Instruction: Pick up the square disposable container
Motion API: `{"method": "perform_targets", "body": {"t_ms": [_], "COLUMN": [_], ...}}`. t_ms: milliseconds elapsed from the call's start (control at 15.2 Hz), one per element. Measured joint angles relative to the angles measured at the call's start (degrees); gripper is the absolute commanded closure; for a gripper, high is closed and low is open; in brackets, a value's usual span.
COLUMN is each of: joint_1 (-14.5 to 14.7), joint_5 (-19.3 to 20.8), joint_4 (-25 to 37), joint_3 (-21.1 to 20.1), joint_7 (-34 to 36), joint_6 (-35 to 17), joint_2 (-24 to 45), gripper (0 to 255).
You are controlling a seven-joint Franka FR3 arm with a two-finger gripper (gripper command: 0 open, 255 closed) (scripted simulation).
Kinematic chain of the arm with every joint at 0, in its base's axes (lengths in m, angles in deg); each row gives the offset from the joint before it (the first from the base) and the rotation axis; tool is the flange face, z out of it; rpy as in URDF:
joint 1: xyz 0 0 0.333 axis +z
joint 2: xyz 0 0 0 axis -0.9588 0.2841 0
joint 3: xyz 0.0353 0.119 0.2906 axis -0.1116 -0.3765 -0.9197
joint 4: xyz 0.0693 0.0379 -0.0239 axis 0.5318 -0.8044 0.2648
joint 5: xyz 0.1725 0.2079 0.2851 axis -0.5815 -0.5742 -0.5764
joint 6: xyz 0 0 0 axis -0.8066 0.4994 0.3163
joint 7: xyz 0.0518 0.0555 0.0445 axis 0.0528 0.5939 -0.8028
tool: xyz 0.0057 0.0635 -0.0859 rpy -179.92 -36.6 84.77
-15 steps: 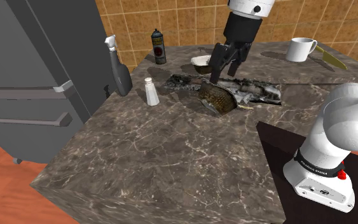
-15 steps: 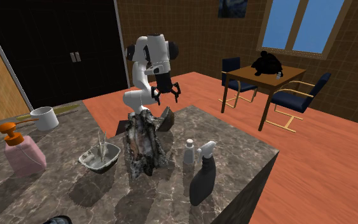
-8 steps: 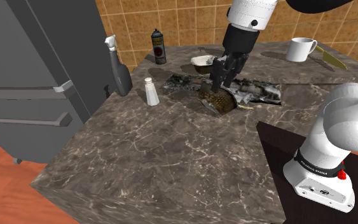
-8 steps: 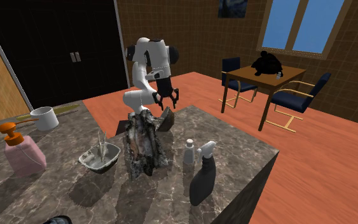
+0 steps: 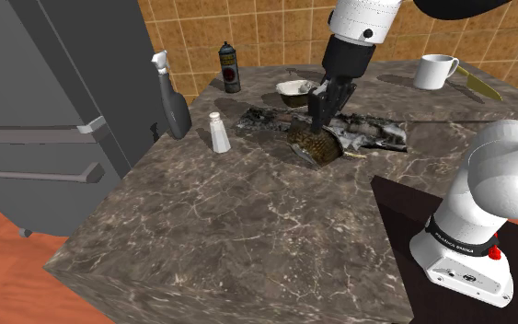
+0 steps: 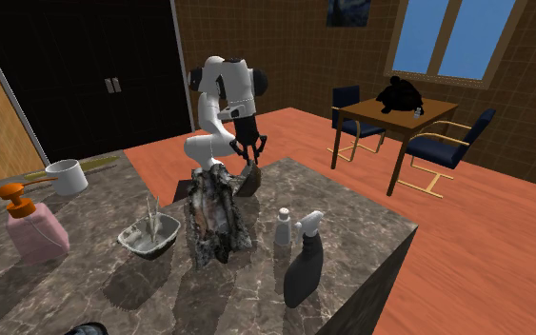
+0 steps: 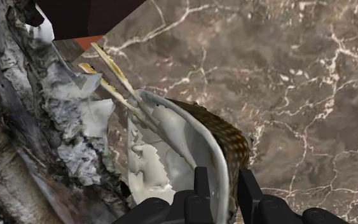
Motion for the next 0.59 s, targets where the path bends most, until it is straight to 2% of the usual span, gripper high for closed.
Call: {"method": "perform_targets", "body": {"t_ms": [594], "joint_1": [-0.5], "joint_5": [1.0], "joint_4": [5.8], "joint_3": [0.9], "joint_7": [0.7], "joint_6": [4.8], "joint_2": [1.1], "gripper": [255]}}
